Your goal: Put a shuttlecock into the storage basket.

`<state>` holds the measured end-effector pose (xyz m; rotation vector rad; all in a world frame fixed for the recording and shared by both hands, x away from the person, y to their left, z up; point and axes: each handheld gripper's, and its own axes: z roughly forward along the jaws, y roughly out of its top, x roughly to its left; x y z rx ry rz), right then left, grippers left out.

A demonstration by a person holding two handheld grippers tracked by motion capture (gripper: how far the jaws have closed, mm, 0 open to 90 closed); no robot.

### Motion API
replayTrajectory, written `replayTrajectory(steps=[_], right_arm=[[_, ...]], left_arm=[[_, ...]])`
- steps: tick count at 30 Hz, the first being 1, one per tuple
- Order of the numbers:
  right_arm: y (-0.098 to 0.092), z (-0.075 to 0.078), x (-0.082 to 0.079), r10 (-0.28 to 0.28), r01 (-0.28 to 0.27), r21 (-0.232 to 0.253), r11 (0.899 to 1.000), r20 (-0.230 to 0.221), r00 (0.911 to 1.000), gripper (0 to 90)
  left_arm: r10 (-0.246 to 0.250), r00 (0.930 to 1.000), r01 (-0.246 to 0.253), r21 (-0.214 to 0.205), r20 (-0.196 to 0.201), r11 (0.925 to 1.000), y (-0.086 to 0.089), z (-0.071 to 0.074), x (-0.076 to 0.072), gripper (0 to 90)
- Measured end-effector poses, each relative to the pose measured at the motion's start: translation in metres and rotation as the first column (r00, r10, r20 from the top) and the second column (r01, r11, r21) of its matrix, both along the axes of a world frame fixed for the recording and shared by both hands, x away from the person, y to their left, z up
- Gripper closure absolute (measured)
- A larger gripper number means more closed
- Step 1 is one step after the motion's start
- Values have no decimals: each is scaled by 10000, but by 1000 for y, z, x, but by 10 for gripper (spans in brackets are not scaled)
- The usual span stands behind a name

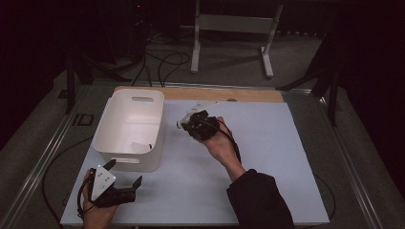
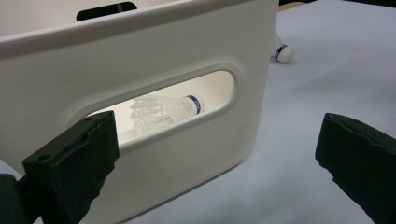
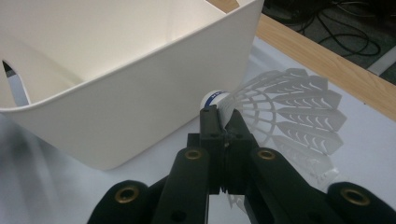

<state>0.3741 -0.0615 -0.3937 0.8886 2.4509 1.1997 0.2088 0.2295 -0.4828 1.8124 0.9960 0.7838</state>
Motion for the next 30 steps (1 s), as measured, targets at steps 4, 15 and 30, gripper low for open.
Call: replayTrajectory(steps=[4, 15, 30], right_arm=[[1, 2, 0, -30, 30, 24, 10000, 33, 10000, 893], [2, 7, 0, 30, -31, 63, 10000, 164, 9999, 893], [6, 17, 0, 97, -104, 181, 9998, 369, 9993, 893]], left_arm=[[-1, 10000, 1, -15, 5, 10000, 0, 0, 0, 1], [-9, 10000, 9, 1, 0, 10000, 0, 0, 0, 0], [-21, 10000, 21, 22, -11, 10000, 0, 0, 0, 0]])
